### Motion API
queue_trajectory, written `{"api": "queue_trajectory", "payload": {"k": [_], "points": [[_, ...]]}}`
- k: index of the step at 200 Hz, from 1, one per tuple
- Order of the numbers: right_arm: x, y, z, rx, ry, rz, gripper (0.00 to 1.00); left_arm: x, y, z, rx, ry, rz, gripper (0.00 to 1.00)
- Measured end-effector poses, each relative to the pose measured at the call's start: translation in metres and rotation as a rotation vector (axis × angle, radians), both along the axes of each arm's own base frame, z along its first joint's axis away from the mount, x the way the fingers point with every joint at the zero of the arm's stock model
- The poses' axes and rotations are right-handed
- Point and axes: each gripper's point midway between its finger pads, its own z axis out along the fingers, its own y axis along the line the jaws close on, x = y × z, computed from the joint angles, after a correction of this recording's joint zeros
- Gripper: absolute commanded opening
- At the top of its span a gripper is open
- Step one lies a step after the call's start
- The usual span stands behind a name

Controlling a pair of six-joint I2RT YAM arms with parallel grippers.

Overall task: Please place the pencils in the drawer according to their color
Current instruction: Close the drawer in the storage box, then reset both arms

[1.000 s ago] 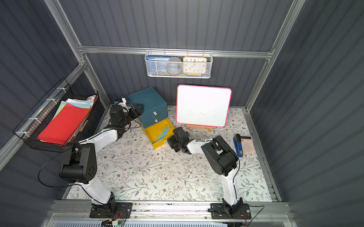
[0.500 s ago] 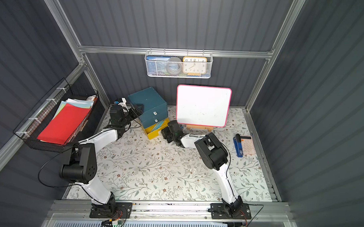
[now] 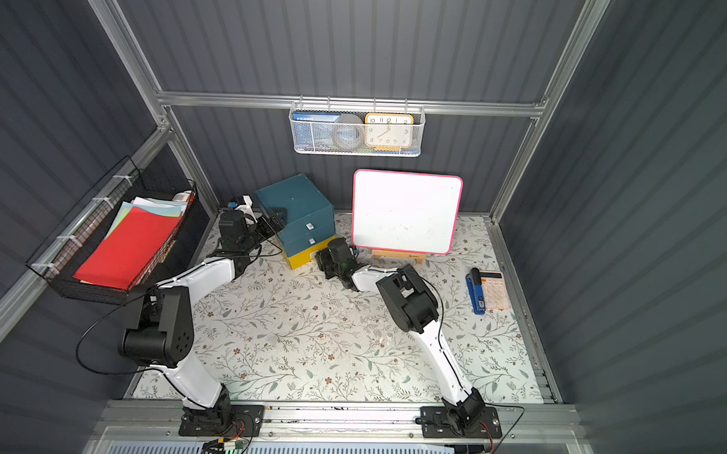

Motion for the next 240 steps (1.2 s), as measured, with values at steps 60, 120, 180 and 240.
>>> {"api": "queue_trajectory", "payload": {"k": [60,120,180,240], "points": [[-0.001,0.001,-0.005,0.006,-0.001,0.002,0.0,0.0,0.0,0.0,0.001,0.0,-0.001,0.9],[-0.024,-0.012,0.042,0.014,-0.056,0.029,0.0,0.001,0.0,0.002,0.028,0.018,-0.008,0.95],[-0.056,-0.029,0.084,0.004,-0.127,0.091,0.0,0.016,0.008,0.046,0.055,-0.012,0.035,1.0],[-0.088,-0.056,0.104,-0.067,-0.168,0.15,0.0,0.027,0.029,0.139,0.112,-0.176,0.113,1.0]]}}
